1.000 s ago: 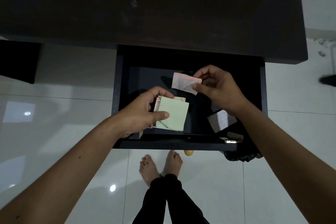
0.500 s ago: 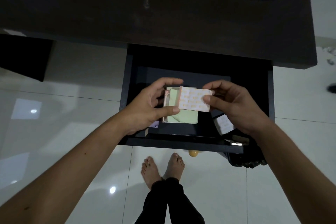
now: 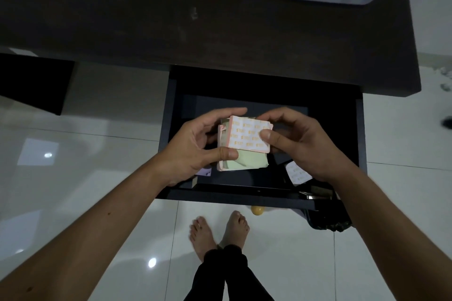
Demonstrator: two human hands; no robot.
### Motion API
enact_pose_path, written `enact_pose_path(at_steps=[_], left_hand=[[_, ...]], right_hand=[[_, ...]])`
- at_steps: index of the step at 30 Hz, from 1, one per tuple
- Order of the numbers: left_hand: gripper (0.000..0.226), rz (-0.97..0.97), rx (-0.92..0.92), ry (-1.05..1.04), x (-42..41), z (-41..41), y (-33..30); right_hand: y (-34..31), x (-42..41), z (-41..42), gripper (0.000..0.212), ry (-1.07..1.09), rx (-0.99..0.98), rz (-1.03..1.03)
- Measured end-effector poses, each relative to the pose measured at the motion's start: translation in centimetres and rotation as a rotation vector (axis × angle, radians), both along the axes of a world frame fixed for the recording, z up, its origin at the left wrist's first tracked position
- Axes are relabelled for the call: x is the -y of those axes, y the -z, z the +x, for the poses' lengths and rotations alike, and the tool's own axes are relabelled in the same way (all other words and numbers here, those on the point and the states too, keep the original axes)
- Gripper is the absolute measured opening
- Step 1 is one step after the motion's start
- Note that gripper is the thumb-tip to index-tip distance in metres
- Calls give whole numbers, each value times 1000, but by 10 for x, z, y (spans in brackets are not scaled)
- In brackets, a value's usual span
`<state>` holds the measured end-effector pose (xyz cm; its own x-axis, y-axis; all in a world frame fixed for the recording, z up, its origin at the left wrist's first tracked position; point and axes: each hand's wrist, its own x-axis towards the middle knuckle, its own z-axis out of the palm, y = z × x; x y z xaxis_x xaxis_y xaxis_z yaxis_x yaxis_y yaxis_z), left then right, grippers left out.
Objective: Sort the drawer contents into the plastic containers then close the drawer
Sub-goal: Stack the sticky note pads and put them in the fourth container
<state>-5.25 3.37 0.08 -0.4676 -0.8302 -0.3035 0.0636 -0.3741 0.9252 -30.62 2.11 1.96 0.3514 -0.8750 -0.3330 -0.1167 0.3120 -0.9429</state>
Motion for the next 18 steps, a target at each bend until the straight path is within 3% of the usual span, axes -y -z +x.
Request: enact_pose_path(at_steps=[9, 14, 18], left_hand=[[74, 85, -13, 48, 0, -1, -5], [53, 38, 64, 50, 0, -3, 0], [50, 47, 80, 26, 0, -3, 1]], right_hand=[[9, 2, -4, 27, -22, -13, -59], [12, 5, -5, 29, -56, -72, -96], [12, 7, -20, 33, -46, -116, -86]])
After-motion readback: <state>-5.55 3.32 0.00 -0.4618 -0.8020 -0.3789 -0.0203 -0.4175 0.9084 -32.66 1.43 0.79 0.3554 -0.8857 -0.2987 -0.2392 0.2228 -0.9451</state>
